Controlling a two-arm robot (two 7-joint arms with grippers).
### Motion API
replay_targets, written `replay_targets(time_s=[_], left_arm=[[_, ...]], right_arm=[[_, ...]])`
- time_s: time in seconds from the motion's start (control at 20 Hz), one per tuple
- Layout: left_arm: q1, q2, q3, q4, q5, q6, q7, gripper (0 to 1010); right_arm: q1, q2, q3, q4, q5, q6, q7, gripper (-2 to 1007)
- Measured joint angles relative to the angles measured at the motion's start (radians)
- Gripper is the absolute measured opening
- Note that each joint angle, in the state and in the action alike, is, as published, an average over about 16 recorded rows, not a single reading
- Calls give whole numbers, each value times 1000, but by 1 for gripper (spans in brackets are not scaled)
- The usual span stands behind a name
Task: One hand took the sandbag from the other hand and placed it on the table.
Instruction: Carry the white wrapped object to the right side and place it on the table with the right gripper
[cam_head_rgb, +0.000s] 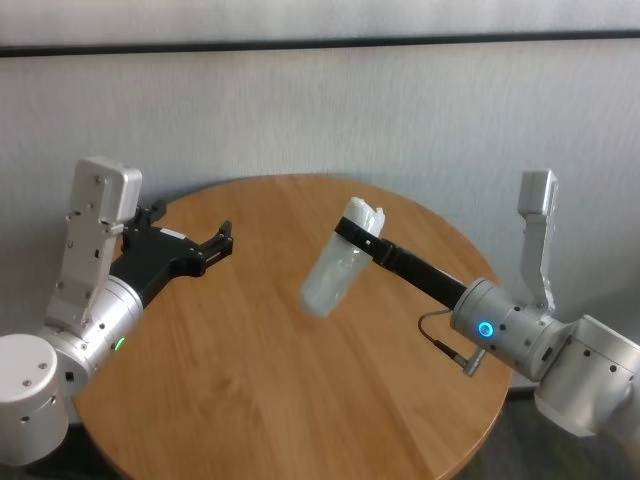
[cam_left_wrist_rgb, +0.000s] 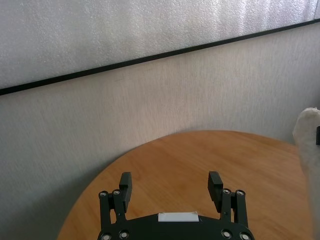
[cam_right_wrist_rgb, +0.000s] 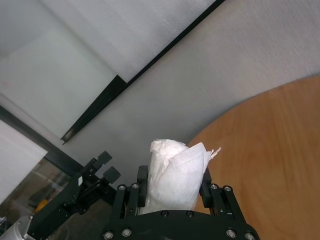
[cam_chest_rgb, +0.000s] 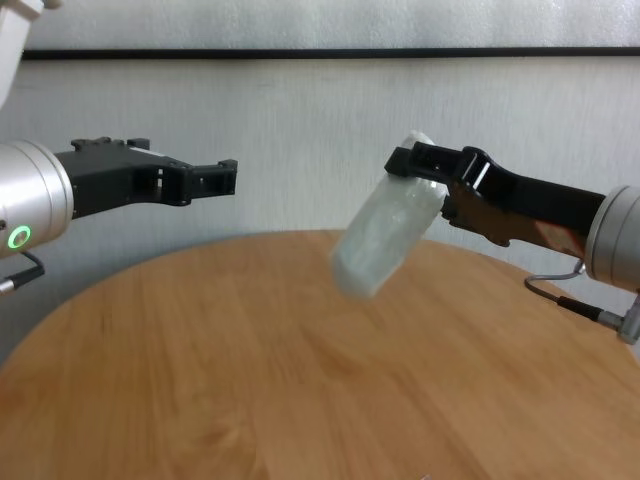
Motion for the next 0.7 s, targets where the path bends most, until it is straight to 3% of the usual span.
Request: replay_targets(time_s=[0.7], left_arm=[[0, 1, 1, 0, -2, -5, 2, 1001]], right_arm=[[0, 20, 13, 8, -43, 24, -75, 598]])
